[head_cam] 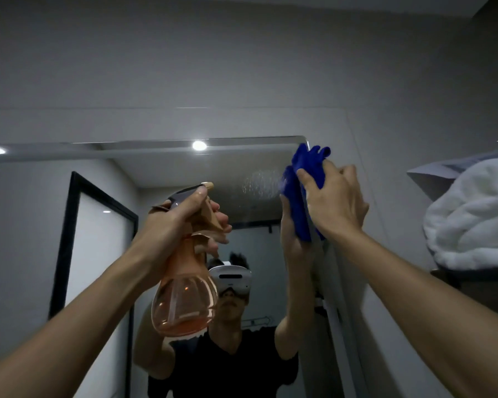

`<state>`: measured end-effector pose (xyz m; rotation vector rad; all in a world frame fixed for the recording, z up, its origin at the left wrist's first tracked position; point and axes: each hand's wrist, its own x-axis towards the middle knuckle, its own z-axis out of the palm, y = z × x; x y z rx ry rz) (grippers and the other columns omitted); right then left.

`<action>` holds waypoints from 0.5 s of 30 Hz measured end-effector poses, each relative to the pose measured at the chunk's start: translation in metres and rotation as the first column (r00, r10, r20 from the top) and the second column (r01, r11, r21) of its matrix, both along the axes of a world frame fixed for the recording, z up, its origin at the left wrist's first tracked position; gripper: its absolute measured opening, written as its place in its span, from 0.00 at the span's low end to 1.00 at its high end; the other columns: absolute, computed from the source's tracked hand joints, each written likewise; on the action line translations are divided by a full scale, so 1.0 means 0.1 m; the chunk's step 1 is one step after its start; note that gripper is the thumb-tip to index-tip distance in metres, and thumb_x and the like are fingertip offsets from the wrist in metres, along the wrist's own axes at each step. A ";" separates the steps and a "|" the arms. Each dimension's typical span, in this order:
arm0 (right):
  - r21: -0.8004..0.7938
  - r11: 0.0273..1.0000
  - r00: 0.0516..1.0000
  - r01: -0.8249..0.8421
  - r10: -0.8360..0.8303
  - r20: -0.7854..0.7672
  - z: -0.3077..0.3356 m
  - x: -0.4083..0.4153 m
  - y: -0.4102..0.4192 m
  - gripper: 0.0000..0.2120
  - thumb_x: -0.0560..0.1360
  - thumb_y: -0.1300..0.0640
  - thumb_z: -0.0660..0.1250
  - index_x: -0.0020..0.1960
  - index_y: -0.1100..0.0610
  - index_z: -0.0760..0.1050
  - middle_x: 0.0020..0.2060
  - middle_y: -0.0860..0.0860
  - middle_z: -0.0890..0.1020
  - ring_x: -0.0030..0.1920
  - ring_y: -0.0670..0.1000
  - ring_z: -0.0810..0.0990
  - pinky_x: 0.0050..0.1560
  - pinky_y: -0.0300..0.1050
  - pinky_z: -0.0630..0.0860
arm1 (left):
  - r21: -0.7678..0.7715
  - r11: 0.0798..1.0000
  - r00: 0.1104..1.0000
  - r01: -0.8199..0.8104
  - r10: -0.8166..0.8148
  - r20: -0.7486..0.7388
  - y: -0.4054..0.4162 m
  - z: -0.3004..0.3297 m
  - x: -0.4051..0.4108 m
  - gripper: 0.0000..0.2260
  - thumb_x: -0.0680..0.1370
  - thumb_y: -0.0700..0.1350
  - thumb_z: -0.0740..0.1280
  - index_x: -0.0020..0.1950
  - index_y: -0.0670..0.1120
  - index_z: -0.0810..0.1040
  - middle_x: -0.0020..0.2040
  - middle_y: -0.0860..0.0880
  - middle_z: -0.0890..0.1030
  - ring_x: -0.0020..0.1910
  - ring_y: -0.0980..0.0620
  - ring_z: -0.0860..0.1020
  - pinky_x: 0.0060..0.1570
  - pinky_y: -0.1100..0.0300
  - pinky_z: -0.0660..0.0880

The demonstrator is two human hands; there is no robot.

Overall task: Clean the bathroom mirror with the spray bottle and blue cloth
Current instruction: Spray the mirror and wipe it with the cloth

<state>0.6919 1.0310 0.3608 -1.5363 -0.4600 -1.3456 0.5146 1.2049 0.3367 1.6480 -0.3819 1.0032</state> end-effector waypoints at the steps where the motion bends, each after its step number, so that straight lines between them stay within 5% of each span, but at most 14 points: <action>1: -0.042 0.998 0.999 0.043 -0.044 -0.009 0.02 -0.02 0.08 0.20 0.79 0.36 0.57 0.58 0.51 0.72 0.51 0.51 0.70 0.51 0.56 0.75 0.48 0.49 0.71 | -0.006 1.000 1.000 0.002 -0.001 0.009 0.03 0.00 0.01 0.17 0.75 0.53 0.65 0.51 0.39 0.80 0.43 0.41 0.86 0.40 0.46 0.86 0.35 0.55 0.81; 7: -0.187 0.974 0.987 0.126 -0.105 0.120 0.33 -0.16 0.64 0.25 0.81 0.38 0.55 0.66 0.56 0.69 0.60 0.57 0.70 0.57 0.57 0.72 0.54 0.52 0.71 | -0.086 0.996 1.000 -0.008 0.010 0.017 0.41 -0.02 0.05 0.19 0.79 0.54 0.63 0.55 0.38 0.79 0.49 0.38 0.85 0.44 0.43 0.85 0.36 0.53 0.82; 11: -0.392 0.916 0.939 0.088 0.055 0.338 0.41 -0.32 0.85 0.18 0.80 0.43 0.58 0.63 0.54 0.69 0.53 0.52 0.67 0.48 0.50 0.69 0.49 0.46 0.70 | -0.134 0.991 0.999 0.018 -0.012 0.046 0.57 -0.13 0.08 0.19 0.79 0.54 0.63 0.56 0.39 0.79 0.49 0.39 0.85 0.45 0.43 0.85 0.33 0.55 0.82; 15: -0.520 0.795 0.815 0.313 0.056 0.576 -0.20 -0.23 0.82 0.27 0.79 0.42 0.58 0.73 0.56 0.66 0.50 0.51 0.67 0.47 0.49 0.67 0.46 0.42 0.66 | -0.156 0.986 0.997 0.051 -0.042 0.062 0.62 -0.17 0.07 0.19 0.79 0.54 0.62 0.57 0.39 0.78 0.48 0.40 0.86 0.44 0.45 0.86 0.31 0.58 0.81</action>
